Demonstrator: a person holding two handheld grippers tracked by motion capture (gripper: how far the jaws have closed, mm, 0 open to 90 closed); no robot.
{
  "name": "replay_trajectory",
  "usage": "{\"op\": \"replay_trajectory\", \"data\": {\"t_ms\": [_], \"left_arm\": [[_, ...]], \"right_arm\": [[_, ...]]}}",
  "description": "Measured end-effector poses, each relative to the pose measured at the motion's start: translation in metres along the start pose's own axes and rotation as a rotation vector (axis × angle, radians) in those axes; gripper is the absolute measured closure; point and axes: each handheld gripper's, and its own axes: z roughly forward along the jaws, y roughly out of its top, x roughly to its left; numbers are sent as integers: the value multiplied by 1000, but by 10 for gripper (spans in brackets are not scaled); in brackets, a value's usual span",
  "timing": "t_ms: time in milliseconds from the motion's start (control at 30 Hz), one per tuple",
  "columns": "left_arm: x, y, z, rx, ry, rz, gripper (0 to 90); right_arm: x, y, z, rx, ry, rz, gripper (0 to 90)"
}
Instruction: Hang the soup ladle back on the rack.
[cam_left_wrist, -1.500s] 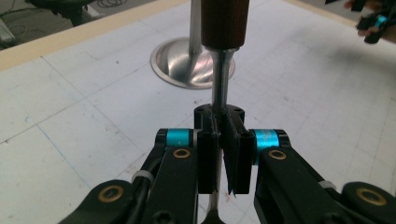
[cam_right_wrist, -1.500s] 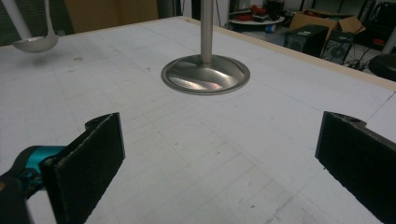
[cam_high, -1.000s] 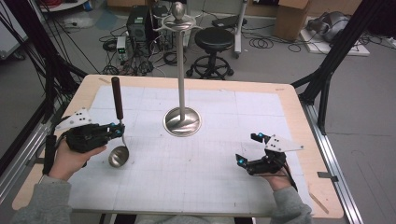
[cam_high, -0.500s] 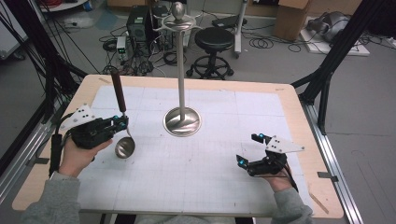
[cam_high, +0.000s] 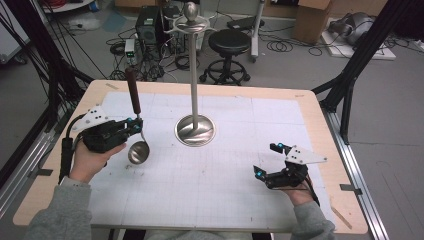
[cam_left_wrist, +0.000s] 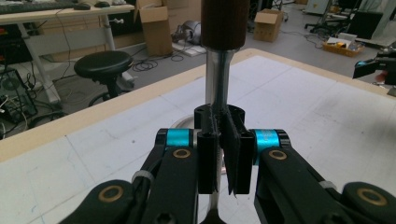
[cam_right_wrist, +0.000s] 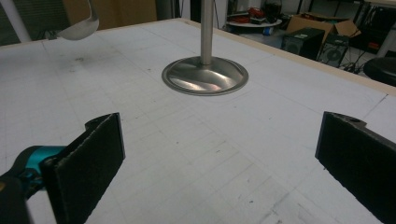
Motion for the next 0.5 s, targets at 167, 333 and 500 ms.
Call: {"op": "replay_trajectory", "data": {"t_ms": [167, 333, 500], "left_arm": [[1, 5, 3, -8, -11, -7, 841], [0, 11, 7, -11, -13, 2, 841], [0, 16, 13, -23, -37, 12, 841]], "right_arm": [[0, 0, 0, -3, -1, 1, 3], [0, 0, 0, -4, -2, -1, 4], [0, 0, -1, -4, -2, 6, 3]]}}
